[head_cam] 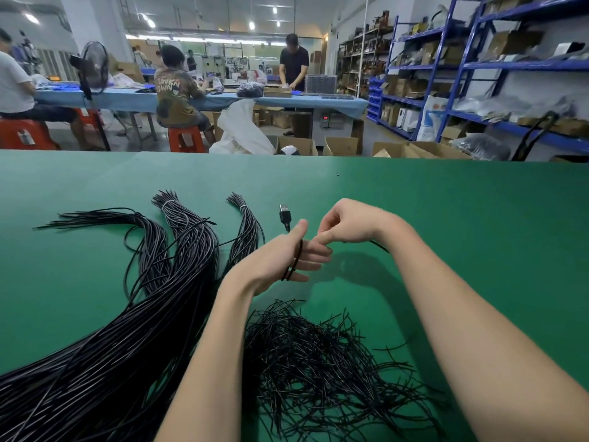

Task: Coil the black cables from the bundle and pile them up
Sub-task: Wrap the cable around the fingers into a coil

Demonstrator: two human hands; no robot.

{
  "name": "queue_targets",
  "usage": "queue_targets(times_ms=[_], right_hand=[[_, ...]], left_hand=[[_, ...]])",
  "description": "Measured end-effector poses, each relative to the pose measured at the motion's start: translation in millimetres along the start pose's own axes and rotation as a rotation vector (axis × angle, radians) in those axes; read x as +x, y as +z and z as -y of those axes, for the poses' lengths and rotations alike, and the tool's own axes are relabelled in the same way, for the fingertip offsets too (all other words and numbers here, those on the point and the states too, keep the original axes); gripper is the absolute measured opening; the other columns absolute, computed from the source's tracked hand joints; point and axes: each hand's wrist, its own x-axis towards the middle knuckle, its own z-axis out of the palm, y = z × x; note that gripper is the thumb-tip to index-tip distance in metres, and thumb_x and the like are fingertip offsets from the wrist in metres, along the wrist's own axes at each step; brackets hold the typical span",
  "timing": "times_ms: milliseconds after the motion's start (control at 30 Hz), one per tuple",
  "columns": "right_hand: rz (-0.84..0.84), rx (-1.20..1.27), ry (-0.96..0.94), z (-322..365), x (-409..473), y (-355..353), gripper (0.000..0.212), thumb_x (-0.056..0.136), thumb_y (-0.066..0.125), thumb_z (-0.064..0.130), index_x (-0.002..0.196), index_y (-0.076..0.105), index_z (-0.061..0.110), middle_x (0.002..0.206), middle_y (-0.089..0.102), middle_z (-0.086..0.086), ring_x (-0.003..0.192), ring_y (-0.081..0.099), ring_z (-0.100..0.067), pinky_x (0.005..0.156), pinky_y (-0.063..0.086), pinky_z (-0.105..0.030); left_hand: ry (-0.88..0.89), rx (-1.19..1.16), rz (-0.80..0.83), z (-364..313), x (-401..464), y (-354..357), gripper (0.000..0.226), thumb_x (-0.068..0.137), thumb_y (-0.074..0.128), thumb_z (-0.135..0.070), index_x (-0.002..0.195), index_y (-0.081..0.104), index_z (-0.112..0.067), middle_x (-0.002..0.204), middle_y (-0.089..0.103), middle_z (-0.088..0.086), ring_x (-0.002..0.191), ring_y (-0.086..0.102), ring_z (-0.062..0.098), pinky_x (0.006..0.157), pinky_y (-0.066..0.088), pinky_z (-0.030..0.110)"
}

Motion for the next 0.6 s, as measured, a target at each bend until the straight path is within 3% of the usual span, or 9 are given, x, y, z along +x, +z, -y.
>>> queue_targets(times_ms=[133,233,300,400,533,600], right_hand=[[-0.203,0.044,-0.082,19,-6,10,0.017,0.092,0.066,0.033,0.078,0.075,0.028,0.07,0.067,0.012,0.065,0.055,-0.004,0.058,0.04,-0.021],[-0.395,0.315,-0.136,15,-18,30,0.017,0.092,0.066,0.03,0.079,0.077,0.026,0.068,0.071,0.013,0.051,0.053,0.004,0.051,0.038,-0.012],[-0.271,0.624,-0.123,8,-26,51,0.018,0.096,0.066,0.026,0.086,0.079,0.02,0.069,0.073,0.008,0.045,0.046,-0.002,0.047,0.037,-0.015],[0.014,0.847,0.005,-8,-31,75,0.025,0.096,0.068,0.038,0.09,0.08,0.017,0.07,0.068,0.004,0.049,0.044,-0.008,0.045,0.034,-0.018],[0.165,0.732,0.162,-28,-26,77,0.042,0.08,0.075,0.063,0.073,0.075,0.022,0.065,0.056,0.008,0.047,0.038,-0.008,0.045,0.03,-0.02],[0.168,0.434,0.152,-31,-23,61,0.038,0.083,0.073,0.057,0.06,0.073,0.027,0.064,0.065,0.007,0.047,0.037,-0.008,0.047,0.031,-0.022]], left_hand=[[0.025,0.056,-0.148,7,7,2,0.064,0.102,0.018,-0.064,0.137,0.057,-0.026,0.135,0.063,-0.007,0.117,0.063,0.016,0.103,0.049,0.043],[0.084,-0.274,-0.277,7,10,-3,0.06,0.106,0.019,-0.055,0.134,0.058,-0.019,0.128,0.068,-0.004,0.105,0.069,0.015,0.087,0.056,0.038],[0.158,-0.549,-0.276,2,8,-5,0.057,0.107,0.02,-0.05,0.125,0.062,-0.017,0.121,0.07,-0.002,0.1,0.072,0.014,0.076,0.059,0.033],[0.263,-0.685,-0.22,-5,5,-4,0.055,0.108,0.019,-0.046,0.127,0.06,-0.014,0.126,0.069,0.002,0.113,0.069,0.022,0.081,0.061,0.035],[0.284,-0.644,-0.1,-7,-2,-7,0.053,0.109,0.022,-0.041,0.132,0.056,-0.007,0.13,0.068,0.008,0.114,0.067,0.033,0.089,0.059,0.042],[0.222,-0.535,0.016,-5,-5,-7,0.053,0.108,0.025,-0.042,0.13,0.059,-0.007,0.129,0.068,0.01,0.111,0.068,0.037,0.086,0.06,0.041]])
